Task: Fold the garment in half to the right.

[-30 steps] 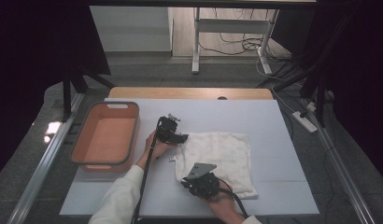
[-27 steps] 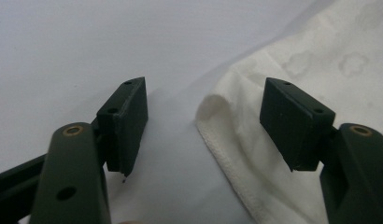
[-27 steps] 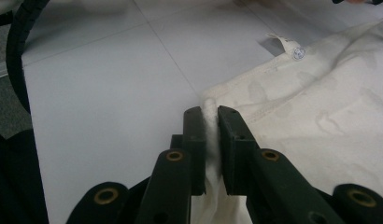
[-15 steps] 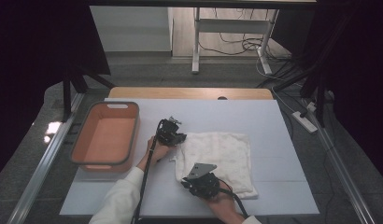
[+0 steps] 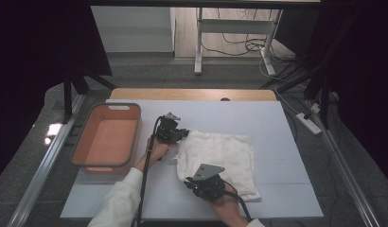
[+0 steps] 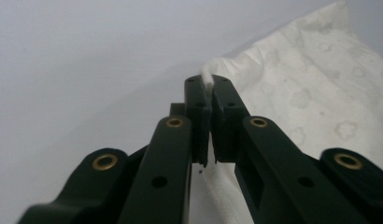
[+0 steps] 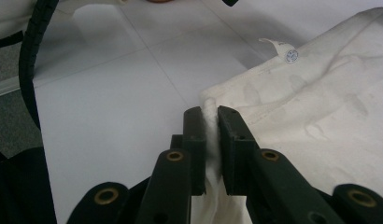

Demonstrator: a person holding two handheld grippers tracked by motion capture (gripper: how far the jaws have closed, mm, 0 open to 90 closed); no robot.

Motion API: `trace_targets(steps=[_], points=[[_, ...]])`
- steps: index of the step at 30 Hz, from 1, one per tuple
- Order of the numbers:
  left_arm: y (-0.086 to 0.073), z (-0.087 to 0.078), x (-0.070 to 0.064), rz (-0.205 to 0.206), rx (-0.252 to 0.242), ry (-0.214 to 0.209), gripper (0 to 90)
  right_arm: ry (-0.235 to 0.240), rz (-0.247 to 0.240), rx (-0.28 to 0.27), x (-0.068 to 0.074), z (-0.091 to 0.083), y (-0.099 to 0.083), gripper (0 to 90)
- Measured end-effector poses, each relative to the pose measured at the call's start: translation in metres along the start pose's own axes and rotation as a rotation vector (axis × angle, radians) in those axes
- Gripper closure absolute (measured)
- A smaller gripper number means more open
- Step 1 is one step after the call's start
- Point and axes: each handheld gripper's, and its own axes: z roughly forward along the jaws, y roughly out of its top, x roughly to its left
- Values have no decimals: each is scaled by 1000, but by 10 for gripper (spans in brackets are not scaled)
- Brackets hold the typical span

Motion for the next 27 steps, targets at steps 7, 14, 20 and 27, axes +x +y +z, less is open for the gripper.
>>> trace_targets(steps=[7,14,20,27], points=[[4,-1,0,-7,-11,-8,858,-16,-6,-28,0,-6,4,816],[8,-2,0,0,-16,-16,858,-28,-5,-50,0,-9,9,817],[11,-6,1,-1,-28,-24,859,-35,-7,-60,1,-9,15,817],[13,-14,3,-16,-50,-28,859,-37,-19,-81,4,-10,23,817]])
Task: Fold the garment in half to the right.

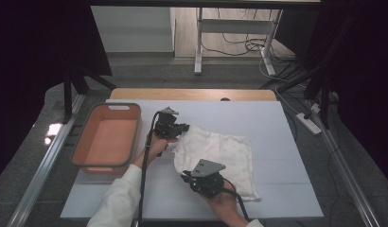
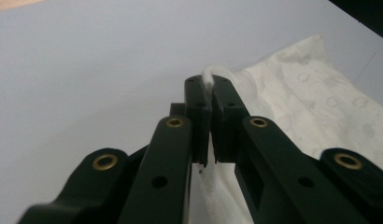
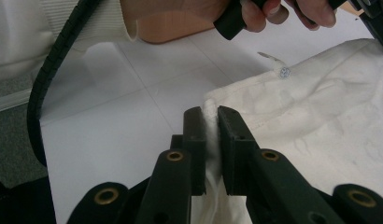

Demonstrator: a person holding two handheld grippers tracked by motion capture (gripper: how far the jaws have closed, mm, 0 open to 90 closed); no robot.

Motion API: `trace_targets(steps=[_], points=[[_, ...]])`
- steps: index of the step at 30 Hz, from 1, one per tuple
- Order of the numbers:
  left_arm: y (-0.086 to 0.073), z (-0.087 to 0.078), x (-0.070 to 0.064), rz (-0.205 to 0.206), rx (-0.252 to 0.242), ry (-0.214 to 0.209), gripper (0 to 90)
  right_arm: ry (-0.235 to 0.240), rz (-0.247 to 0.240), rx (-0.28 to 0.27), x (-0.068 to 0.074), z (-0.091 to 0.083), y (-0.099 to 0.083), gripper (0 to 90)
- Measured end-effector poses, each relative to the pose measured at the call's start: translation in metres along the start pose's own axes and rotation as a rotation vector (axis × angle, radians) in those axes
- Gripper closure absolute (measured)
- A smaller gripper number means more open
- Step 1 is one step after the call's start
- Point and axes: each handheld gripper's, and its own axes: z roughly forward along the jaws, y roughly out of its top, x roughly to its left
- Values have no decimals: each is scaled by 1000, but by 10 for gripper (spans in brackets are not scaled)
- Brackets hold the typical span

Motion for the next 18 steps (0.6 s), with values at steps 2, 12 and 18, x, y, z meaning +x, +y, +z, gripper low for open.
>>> trace_targets(steps=[2,12,18], points=[[0,-1,0,-3,-1,0,859,0,0,2,1,0,1,817],[0,-6,1,-10,-8,-5,861,7,-8,-8,2,3,6,817],[1,-12,1,-16,-20,-7,861,11,-21,-31,2,1,14,817]])
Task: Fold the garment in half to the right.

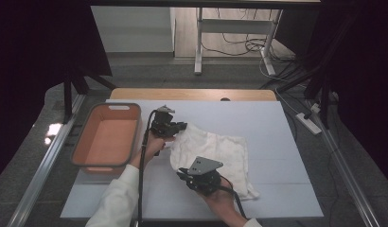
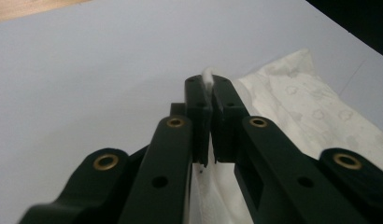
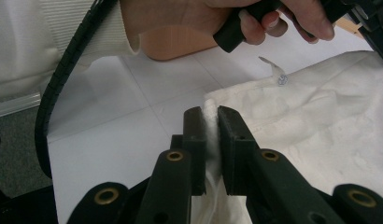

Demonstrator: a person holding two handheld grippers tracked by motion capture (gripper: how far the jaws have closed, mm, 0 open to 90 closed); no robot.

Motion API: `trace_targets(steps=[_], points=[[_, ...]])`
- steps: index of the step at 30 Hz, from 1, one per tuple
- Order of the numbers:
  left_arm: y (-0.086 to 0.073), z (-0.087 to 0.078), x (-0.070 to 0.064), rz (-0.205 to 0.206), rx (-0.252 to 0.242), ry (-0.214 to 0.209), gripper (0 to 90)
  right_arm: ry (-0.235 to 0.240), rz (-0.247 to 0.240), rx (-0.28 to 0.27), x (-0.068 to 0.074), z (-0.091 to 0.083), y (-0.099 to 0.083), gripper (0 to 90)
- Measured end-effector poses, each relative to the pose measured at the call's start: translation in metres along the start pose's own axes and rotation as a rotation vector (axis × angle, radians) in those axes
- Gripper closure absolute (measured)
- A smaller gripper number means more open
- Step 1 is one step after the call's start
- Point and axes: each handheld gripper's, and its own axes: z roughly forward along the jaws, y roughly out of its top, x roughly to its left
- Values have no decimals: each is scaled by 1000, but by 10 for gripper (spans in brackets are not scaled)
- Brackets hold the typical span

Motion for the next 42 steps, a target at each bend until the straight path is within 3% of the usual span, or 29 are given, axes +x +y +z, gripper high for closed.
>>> trace_targets(steps=[5,14,23,30,42], points=[[0,-1,0,-3,4,-3,861,0,4,4,-1,1,0,817],[7,-18,-2,-1,-49,-12,861,15,-22,-46,4,-2,18,817],[5,-20,0,-14,-48,-15,861,16,-16,-26,2,4,15,817],[10,-42,1,-21,-107,-19,861,26,-24,-96,4,-7,31,817],[2,-21,5,-39,-34,-16,859,15,16,-38,-3,-5,8,817]])
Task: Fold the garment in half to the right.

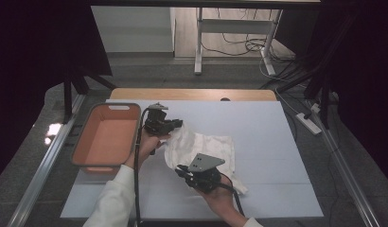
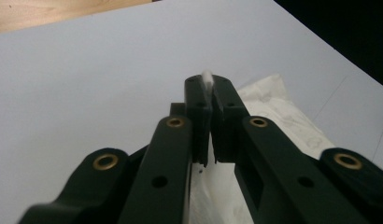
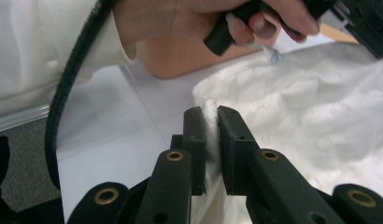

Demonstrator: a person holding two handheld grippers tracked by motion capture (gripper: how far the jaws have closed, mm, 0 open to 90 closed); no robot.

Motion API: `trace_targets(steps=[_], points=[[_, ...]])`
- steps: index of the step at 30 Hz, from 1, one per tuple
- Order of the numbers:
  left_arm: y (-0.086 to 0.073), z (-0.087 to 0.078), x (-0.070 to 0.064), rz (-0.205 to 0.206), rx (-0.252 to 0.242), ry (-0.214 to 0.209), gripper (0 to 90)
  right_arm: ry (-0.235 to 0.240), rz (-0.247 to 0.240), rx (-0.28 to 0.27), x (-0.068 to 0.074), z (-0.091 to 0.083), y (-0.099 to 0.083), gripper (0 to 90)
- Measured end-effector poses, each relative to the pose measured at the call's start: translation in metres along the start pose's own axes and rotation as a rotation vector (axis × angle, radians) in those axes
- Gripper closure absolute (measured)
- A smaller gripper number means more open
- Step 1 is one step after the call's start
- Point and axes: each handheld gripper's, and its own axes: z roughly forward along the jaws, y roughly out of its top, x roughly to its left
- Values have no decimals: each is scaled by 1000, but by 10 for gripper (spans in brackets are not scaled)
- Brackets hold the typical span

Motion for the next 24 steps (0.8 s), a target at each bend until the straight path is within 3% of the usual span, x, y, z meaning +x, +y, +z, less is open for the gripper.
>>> trace_targets(steps=[15,24], points=[[2,7,-12,13,-16,-8,858,-34,41,33,-8,-17,-20,817],[6,21,-26,40,-15,-20,857,-60,67,51,-15,-32,-34,817]])
